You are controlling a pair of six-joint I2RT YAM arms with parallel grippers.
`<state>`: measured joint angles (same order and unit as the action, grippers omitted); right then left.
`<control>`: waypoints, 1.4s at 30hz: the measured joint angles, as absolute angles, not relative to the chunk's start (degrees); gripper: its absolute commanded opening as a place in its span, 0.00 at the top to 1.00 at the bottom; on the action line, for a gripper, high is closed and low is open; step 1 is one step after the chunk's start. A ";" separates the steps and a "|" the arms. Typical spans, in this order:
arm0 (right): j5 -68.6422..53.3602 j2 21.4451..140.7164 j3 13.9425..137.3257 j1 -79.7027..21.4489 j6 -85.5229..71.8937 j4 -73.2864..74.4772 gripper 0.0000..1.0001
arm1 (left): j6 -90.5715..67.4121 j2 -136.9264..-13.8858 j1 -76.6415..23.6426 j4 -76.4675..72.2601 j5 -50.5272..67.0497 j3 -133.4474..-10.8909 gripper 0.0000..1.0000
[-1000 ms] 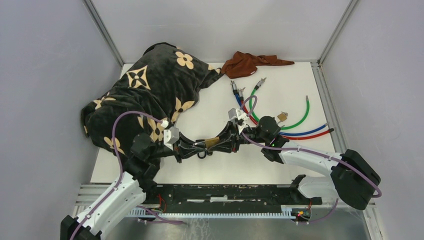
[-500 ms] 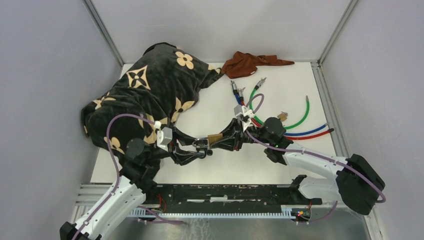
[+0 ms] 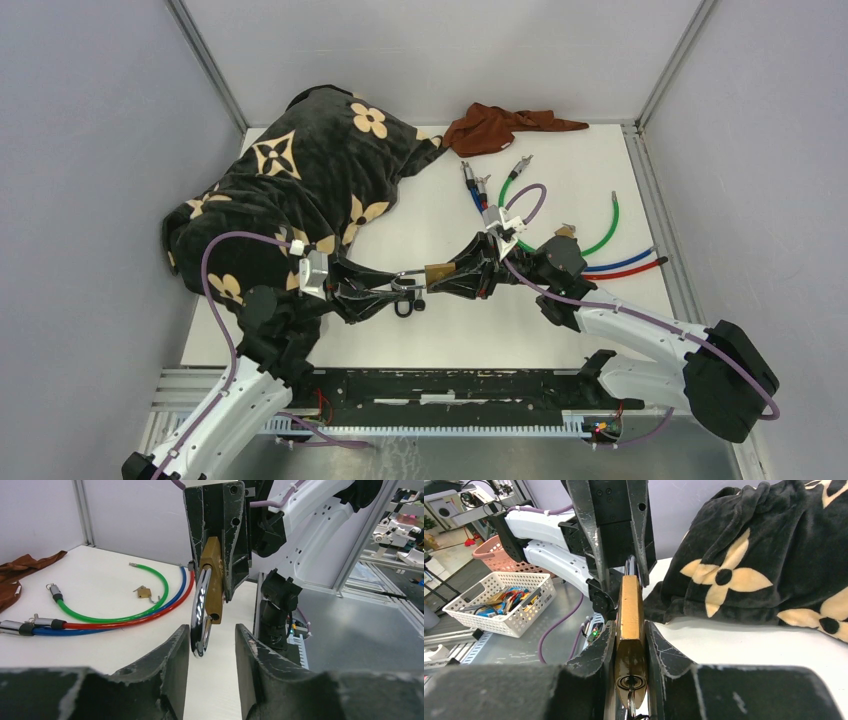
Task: Lock with the key
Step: Pick up the lock from the center of the board, then lock the lock.
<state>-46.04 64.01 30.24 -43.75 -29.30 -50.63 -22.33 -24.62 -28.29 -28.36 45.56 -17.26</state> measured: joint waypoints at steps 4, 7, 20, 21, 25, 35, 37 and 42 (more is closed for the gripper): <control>-46.72 64.51 30.24 -43.75 -30.04 -51.51 1.00 | -23.31 -25.30 -28.23 -30.68 45.15 -16.49 0.59; -47.18 65.21 30.24 -43.75 -30.68 -52.80 1.00 | -23.73 -25.89 -28.23 -32.14 45.08 -16.08 0.72; -47.77 67.05 30.24 -43.99 -32.05 -56.10 1.00 | -24.64 -26.52 -28.18 -34.94 44.99 -15.11 0.98; -47.70 67.22 30.24 -43.99 -32.03 -56.38 1.00 | -24.67 -26.70 -28.18 -35.07 44.95 -15.11 0.98; -47.22 68.01 30.30 -44.03 -31.33 -56.99 1.00 | -25.21 -27.27 -28.21 -35.46 44.80 -15.00 0.98; -46.83 69.14 31.94 -44.23 -27.03 -55.64 1.00 | -25.96 -28.45 -29.32 -36.21 41.91 -14.83 0.98; -46.92 69.73 32.40 -44.40 -27.00 -55.66 1.00 | -25.89 -28.77 -29.71 -36.47 41.41 -14.83 0.98; -46.33 70.37 32.82 -44.47 -27.14 -56.71 1.00 | -25.02 -29.10 -30.00 -37.56 39.57 -14.83 0.98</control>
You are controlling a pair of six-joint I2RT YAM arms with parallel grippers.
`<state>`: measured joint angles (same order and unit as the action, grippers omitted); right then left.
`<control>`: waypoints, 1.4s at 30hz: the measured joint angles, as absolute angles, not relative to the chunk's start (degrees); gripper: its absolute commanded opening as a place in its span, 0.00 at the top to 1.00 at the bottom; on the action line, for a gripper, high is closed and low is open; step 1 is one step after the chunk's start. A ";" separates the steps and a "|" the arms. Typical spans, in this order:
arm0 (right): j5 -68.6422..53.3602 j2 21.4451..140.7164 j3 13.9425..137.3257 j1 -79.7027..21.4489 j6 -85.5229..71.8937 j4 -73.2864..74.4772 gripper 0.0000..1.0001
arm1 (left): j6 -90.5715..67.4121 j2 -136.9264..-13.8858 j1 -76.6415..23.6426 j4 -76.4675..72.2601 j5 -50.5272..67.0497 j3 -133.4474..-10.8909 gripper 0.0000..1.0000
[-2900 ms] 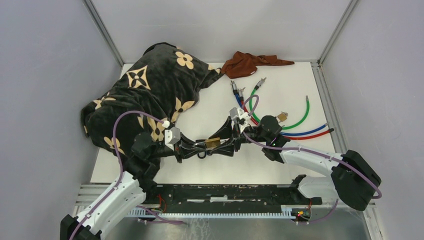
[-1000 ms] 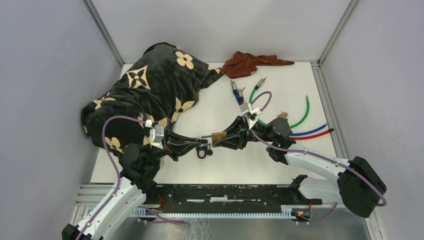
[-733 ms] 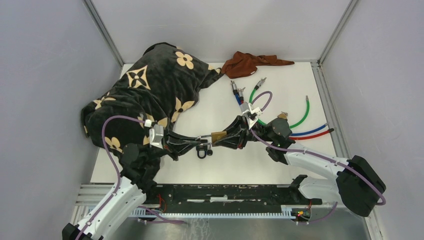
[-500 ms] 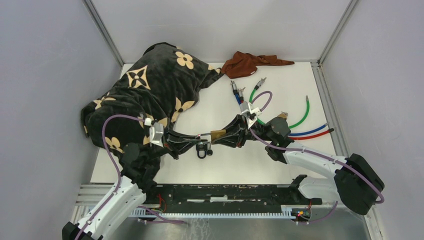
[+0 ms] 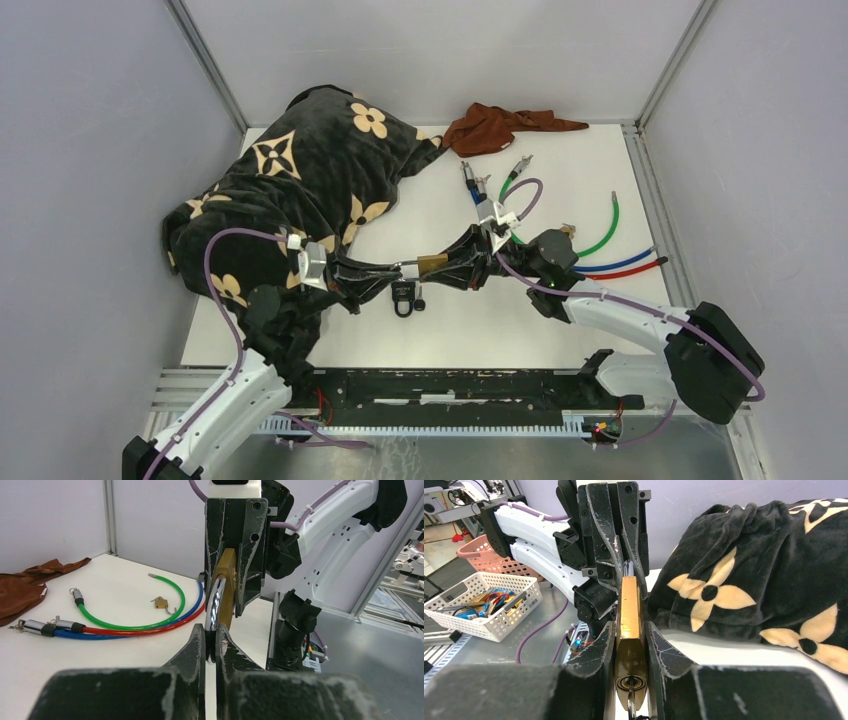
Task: Lock with the key
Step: Lock the lock.
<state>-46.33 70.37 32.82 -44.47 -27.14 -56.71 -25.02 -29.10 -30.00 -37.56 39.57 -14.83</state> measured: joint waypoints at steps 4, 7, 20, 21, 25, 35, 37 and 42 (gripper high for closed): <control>-46.00 71.26 33.50 -44.47 -27.18 -57.39 1.00 | -24.27 -29.87 -30.76 -38.94 37.78 -14.83 0.98; -45.76 72.58 34.70 -44.45 -27.44 -58.61 1.00 | -23.44 -30.15 -31.59 -40.40 34.94 -14.83 0.98; -44.45 73.21 37.34 -44.45 -27.55 -60.73 1.00 | -21.85 -32.42 -37.85 -48.71 23.99 -13.91 0.98; -44.47 73.30 37.93 -44.45 -27.46 -60.55 1.00 | -21.87 -32.64 -38.17 -49.36 23.29 -13.72 0.98; -44.56 74.26 40.47 -44.45 -27.38 -61.36 1.00 | -22.24 -33.82 -39.53 -49.80 21.65 -13.39 0.98; -49.89 74.39 42.89 -43.66 -25.10 -51.18 1.00 | -23.73 -36.82 -42.37 -41.63 24.77 -12.05 0.98; -48.95 72.49 41.76 -43.62 -23.55 -47.46 1.00 | -23.73 -36.14 -40.86 -37.89 27.18 -12.53 0.98; -45.47 70.37 40.18 -44.64 -19.38 -42.48 1.00 | -23.73 -35.83 -36.01 -30.85 34.96 -15.31 0.98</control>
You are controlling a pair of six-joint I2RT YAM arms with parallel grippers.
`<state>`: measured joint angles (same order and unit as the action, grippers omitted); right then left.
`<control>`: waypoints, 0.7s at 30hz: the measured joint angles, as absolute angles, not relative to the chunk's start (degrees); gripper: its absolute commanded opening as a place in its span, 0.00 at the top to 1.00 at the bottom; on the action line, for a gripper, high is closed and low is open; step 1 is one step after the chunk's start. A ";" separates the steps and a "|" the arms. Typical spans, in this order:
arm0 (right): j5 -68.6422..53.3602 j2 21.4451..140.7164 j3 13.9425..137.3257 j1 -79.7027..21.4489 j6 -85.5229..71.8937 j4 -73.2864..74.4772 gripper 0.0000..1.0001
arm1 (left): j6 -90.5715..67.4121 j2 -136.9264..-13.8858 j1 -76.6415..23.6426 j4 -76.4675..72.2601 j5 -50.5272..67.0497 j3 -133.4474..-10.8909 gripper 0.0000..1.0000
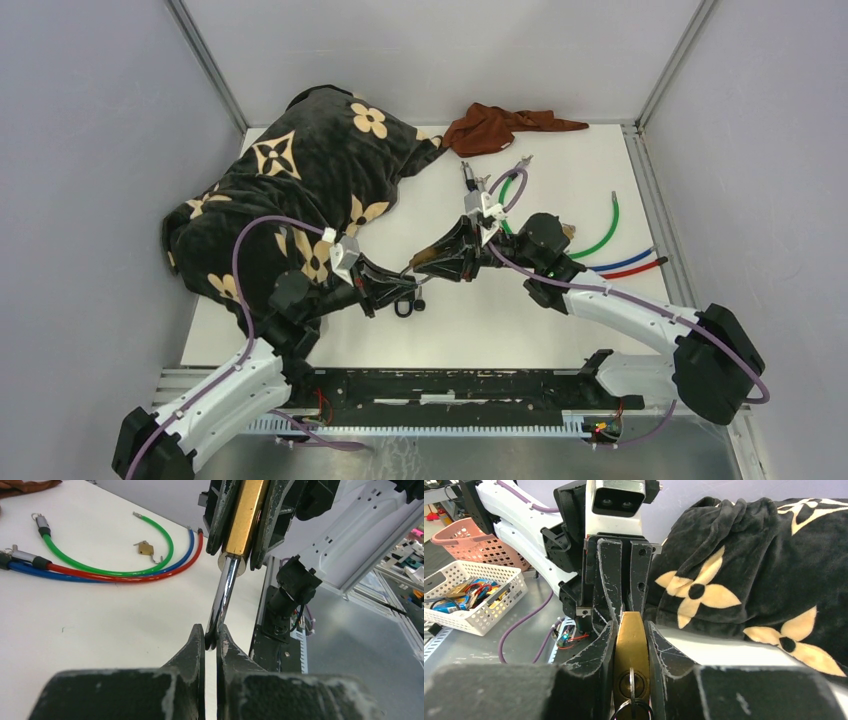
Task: Lock with the key
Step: Lock the lock.
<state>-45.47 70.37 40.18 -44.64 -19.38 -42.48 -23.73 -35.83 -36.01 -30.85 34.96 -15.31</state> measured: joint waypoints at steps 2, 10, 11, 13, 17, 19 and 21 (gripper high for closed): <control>-45.32 70.35 40.18 -44.91 -18.79 -41.71 1.00 | -23.68 -35.79 -35.46 -29.06 36.27 -15.81 0.98; -43.53 68.71 40.32 -45.56 -12.73 -34.00 1.00 | -22.74 -35.18 -31.75 -23.40 40.21 -17.41 0.98; -43.27 68.20 40.32 -45.65 -12.14 -33.06 1.00 | -22.61 -35.11 -31.48 -23.07 40.71 -17.63 0.98; -42.68 67.18 40.32 -45.76 -11.07 -31.51 1.00 | -22.55 -34.85 -31.07 -22.61 41.52 -18.13 0.98; -42.24 66.48 40.32 -46.00 -10.46 -30.85 1.00 | -22.26 -34.65 -30.57 -22.37 42.61 -18.72 0.98; -42.09 66.46 40.32 -46.00 -10.35 -30.92 1.00 | -21.82 -34.65 -30.24 -22.28 42.98 -18.98 0.98; -42.06 66.32 40.32 -46.02 -9.85 -30.63 1.00 | -21.41 -34.65 -29.82 -21.82 43.62 -19.35 0.98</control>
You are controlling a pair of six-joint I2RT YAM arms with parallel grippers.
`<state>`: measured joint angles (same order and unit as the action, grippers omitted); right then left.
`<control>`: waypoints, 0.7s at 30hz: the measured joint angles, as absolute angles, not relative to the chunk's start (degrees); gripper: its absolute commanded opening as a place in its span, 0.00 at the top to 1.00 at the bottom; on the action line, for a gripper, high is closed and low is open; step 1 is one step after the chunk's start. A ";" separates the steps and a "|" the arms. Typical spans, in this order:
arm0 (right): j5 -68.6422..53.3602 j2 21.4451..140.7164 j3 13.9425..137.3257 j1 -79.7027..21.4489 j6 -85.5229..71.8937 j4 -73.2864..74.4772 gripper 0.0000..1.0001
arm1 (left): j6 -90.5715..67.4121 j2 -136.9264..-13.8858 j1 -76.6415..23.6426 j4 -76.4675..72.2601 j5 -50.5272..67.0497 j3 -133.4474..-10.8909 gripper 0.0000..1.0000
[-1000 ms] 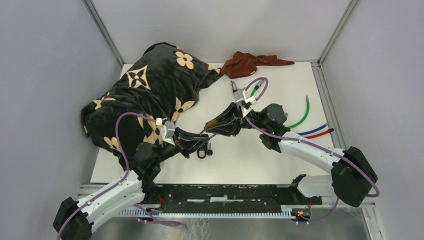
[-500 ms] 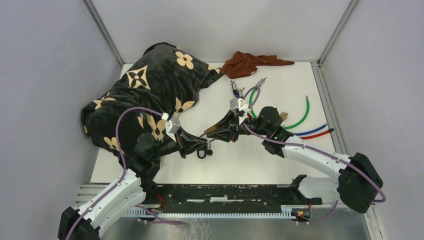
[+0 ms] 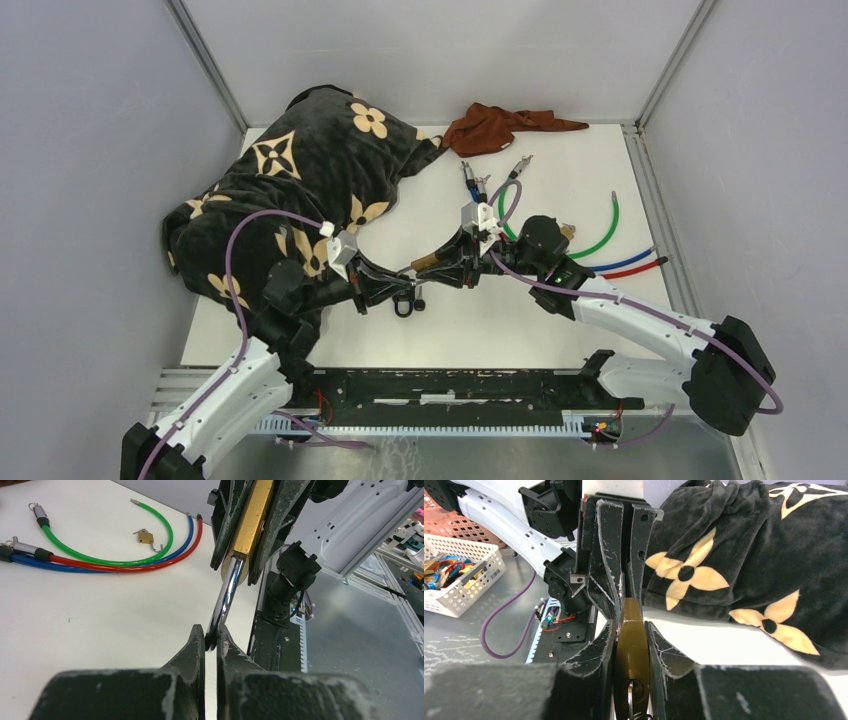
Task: Lock with the key
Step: Lock the lock.
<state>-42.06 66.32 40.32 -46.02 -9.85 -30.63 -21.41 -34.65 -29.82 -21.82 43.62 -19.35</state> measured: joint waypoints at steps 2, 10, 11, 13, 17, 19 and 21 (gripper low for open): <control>-41.71 65.89 40.32 -46.06 -8.71 -29.15 1.00 | -20.88 -34.65 -29.50 -20.47 44.03 -19.99 0.98; -39.83 65.30 39.03 -46.87 -6.37 -27.94 1.00 | -20.05 -34.89 -29.08 -18.04 44.34 -20.73 0.98; -39.62 65.49 38.50 -47.03 -6.57 -28.77 1.00 | -20.05 -35.07 -28.95 -17.85 44.60 -20.73 0.98; -39.53 66.17 37.63 -47.16 -7.05 -30.52 1.00 | -20.01 -35.64 -28.71 -17.45 45.12 -20.73 0.98; -39.55 68.03 36.51 -47.09 -7.79 -33.43 1.00 | -18.52 -36.67 -28.18 -15.57 45.47 -20.91 0.98; -39.51 68.77 36.03 -47.09 -8.10 -34.48 1.00 | -17.21 -37.06 -27.92 -13.85 45.58 -21.21 0.98; -39.33 69.38 35.83 -47.24 -8.14 -34.92 1.00 | -15.88 -37.19 -27.79 -11.57 45.58 -21.89 0.98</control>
